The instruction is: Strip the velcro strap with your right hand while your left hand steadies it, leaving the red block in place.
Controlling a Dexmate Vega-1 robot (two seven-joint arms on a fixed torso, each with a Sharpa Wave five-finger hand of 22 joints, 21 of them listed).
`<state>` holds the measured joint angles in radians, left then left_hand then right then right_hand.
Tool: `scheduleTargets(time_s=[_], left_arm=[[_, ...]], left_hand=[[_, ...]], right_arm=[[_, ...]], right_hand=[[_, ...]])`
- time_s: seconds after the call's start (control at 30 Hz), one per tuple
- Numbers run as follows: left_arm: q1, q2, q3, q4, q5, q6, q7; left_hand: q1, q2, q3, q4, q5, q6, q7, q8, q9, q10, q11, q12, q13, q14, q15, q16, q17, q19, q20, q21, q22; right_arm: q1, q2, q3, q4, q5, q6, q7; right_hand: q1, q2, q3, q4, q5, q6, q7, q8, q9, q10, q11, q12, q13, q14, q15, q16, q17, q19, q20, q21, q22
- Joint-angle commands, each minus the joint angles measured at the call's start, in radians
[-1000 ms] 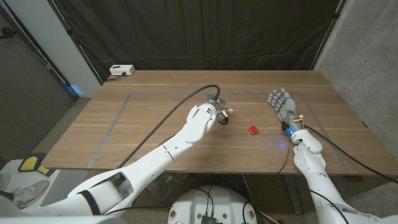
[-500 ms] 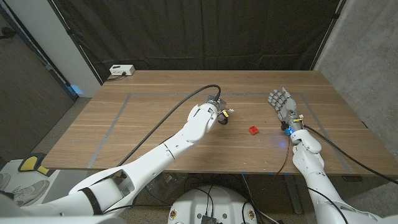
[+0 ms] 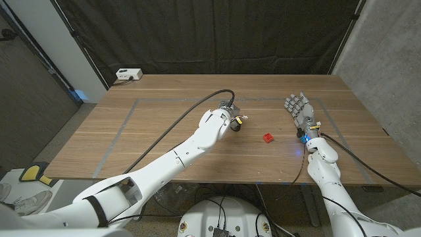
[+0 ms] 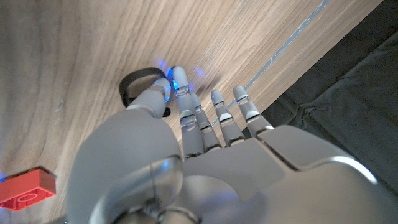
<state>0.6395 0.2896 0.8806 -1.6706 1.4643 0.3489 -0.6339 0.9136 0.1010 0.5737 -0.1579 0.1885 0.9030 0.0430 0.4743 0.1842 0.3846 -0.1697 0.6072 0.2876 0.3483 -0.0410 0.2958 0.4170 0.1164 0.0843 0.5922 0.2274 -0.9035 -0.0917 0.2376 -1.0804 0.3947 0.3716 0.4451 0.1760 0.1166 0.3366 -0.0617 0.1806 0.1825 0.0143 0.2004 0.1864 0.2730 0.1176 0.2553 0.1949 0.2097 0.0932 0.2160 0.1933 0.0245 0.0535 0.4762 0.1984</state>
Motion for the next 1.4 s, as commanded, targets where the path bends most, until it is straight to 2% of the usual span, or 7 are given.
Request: scheduleTargets(time_s=[0.03, 0.37, 0.5, 0.7, 0.87, 1.13, 1.4], left_arm=[[0.002, 0.013, -0.003, 0.007, -0.016, 0.0, 0.047], [0.011, 0.025, 0.004, 0.024, 0.003, 0.016, 0.121], [0.033, 0.036, 0.011, 0.031, 0.04, 0.039, 0.226], [0.074, 0.037, -0.003, 0.043, 0.069, 0.091, 0.417], [0.117, 0.015, -0.048, 0.05, 0.005, 0.13, 0.591], [0.151, -0.022, -0.104, 0.049, -0.139, 0.145, 0.748], [0.165, -0.036, -0.136, 0.058, -0.292, 0.107, 0.891]], left_hand=[[0.026, 0.003, 0.008, -0.009, 0.002, 0.03, 0.0, 0.006, 0.002, 0.026, -0.008, 0.015, -0.001, 0.021, -0.071, 0.005, 0.002, 0.016, 0.002, 0.012, 0.0], [0.094, 0.022, 0.023, -0.019, 0.008, 0.13, 0.037, 0.02, 0.008, 0.076, -0.023, 0.035, -0.003, 0.064, -0.094, 0.018, 0.006, 0.045, -0.008, 0.041, -0.003], [0.121, 0.02, 0.021, -0.019, 0.009, 0.159, 0.063, 0.034, 0.029, 0.098, -0.034, 0.046, -0.001, 0.083, -0.105, 0.024, 0.009, 0.074, -0.023, 0.063, -0.004], [0.139, 0.04, 0.017, -0.008, 0.011, 0.143, 0.076, 0.037, 0.05, 0.086, -0.036, 0.046, 0.003, 0.073, -0.116, 0.025, 0.021, 0.087, -0.027, 0.077, -0.004], [0.141, 0.057, 0.01, 0.006, 0.011, 0.12, 0.073, 0.042, 0.074, 0.071, -0.036, 0.048, 0.011, 0.061, -0.117, 0.023, 0.033, 0.093, -0.031, 0.09, -0.003], [0.133, 0.07, 0.006, 0.027, 0.006, 0.102, 0.052, 0.062, 0.115, 0.063, -0.038, 0.064, 0.029, 0.047, -0.123, 0.009, 0.04, 0.098, -0.042, 0.11, 0.0], [0.124, 0.07, 0.008, 0.039, 0.003, 0.098, 0.04, 0.087, 0.15, 0.066, -0.04, 0.084, 0.047, 0.049, -0.128, -0.003, 0.04, 0.096, -0.051, 0.125, 0.001]], right_arm=[[0.001, 0.003, -0.004, -0.009, -0.003, 0.023, -0.036], [0.006, 0.001, -0.012, -0.003, -0.011, 0.036, -0.051], [0.009, 0.0, -0.015, 0.0, -0.013, 0.037, -0.056], [0.007, -0.001, -0.021, -0.006, -0.016, 0.034, -0.061], [0.0, -0.003, -0.028, -0.024, -0.022, 0.033, -0.071], [-0.029, -0.008, -0.045, -0.086, -0.049, 0.021, -0.126], [-0.066, -0.037, -0.076, -0.168, -0.094, 0.014, -0.186]], right_hand=[[-0.008, 0.001, 0.003, 0.004, -0.002, 0.007, -0.002, 0.009, 0.0, 0.009, 0.0, 0.006, 0.001, 0.014, 0.002, 0.003, 0.001, 0.008, 0.002, 0.003, 0.002], [-0.012, 0.0, 0.002, 0.007, -0.002, 0.012, -0.003, 0.009, 0.0, 0.013, 0.002, 0.006, 0.002, 0.019, 0.0, 0.003, 0.001, 0.011, 0.004, 0.003, 0.002], [-0.014, 0.0, 0.002, 0.008, -0.003, 0.014, -0.003, 0.009, 0.0, 0.015, 0.004, 0.006, 0.002, 0.02, -0.001, 0.003, 0.001, 0.012, 0.004, 0.003, 0.002], [-0.015, -0.001, 0.002, 0.009, -0.003, 0.015, -0.003, 0.008, 0.0, 0.015, 0.003, 0.006, 0.002, 0.02, 0.0, 0.002, 0.001, 0.013, 0.005, 0.003, 0.002], [-0.017, -0.001, 0.002, 0.01, -0.003, 0.016, -0.002, 0.008, 0.0, 0.016, 0.003, 0.006, 0.002, 0.019, -0.001, 0.001, 0.001, 0.014, 0.004, 0.003, 0.002], [-0.014, 0.0, 0.008, 0.009, -0.002, 0.044, 0.015, 0.014, 0.0, 0.055, 0.007, 0.019, 0.003, 0.058, -0.002, 0.01, 0.0, 0.024, -0.001, 0.004, 0.003], [0.041, 0.005, 0.043, -0.029, 0.009, 0.105, 0.036, 0.024, 0.001, 0.147, 0.005, 0.049, 0.006, 0.153, -0.024, 0.029, -0.001, 0.078, -0.006, 0.024, 0.008]])
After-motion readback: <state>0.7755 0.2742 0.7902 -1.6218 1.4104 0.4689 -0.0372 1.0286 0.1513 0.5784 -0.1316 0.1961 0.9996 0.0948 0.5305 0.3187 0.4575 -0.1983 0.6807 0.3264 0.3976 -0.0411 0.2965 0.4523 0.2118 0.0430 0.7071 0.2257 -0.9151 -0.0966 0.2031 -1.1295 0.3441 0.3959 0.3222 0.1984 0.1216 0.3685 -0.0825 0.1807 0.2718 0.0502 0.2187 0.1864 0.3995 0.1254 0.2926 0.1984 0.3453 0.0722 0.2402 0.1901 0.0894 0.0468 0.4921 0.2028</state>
